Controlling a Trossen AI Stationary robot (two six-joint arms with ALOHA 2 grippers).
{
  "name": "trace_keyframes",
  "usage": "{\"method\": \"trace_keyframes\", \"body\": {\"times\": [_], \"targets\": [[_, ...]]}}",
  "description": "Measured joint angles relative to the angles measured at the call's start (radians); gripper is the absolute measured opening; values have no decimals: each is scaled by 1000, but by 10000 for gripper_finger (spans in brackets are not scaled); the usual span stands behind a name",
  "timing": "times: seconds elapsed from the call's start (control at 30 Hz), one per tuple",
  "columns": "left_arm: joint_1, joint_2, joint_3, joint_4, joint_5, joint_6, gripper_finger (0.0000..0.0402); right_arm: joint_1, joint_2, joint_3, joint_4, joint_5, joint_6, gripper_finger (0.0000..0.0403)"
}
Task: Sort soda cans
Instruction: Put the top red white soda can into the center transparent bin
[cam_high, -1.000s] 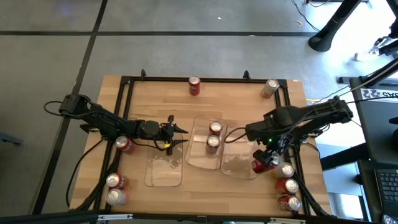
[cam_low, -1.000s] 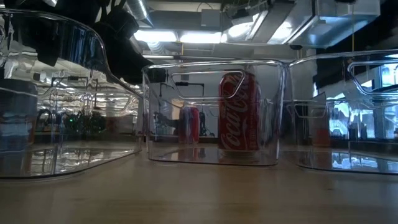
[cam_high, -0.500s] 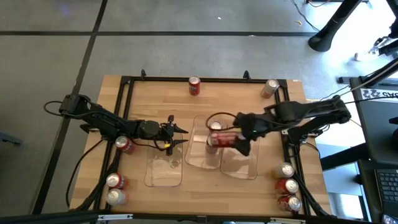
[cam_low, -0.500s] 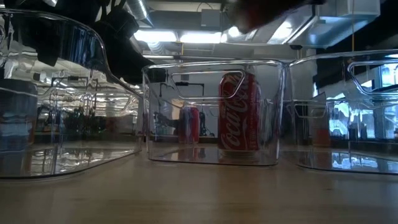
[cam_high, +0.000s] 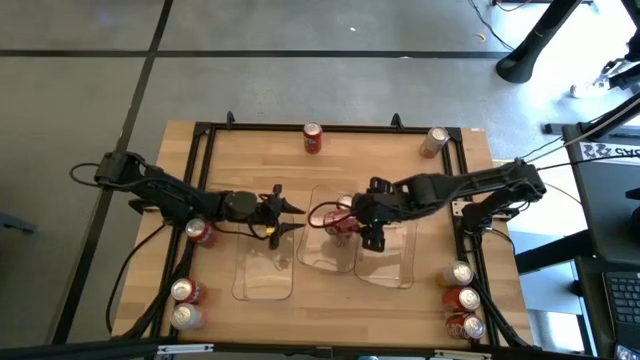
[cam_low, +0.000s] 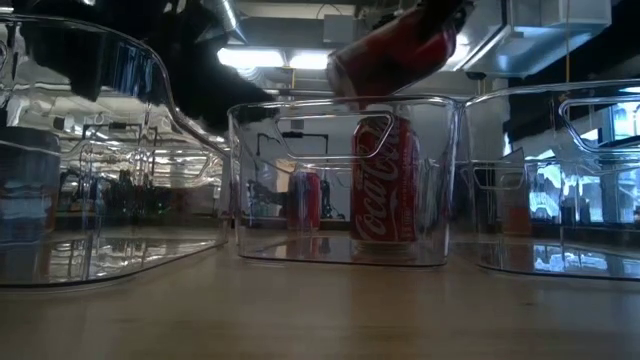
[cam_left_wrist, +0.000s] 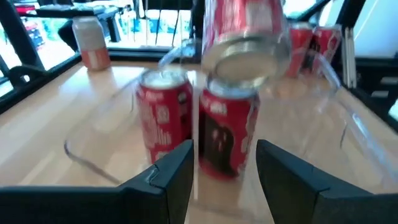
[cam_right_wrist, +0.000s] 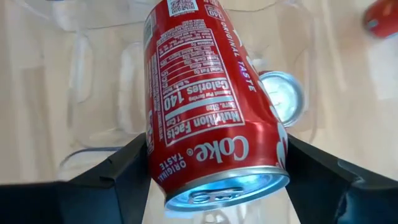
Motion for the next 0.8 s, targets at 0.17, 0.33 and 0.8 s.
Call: {"method": "trace_keyframes", "body": {"times": [0.17, 0.33, 0.8], "targets": [[49, -21, 61, -43, 18, 22, 192, 0, 0, 0, 1, 53, -48, 289], [86, -23, 146, -161, 26, 25, 257, 0, 0, 0, 1, 93, -103, 289], [127, -3, 690, -912, 94, 92, 321, -102, 36, 2, 141, 146, -317, 289]]}}
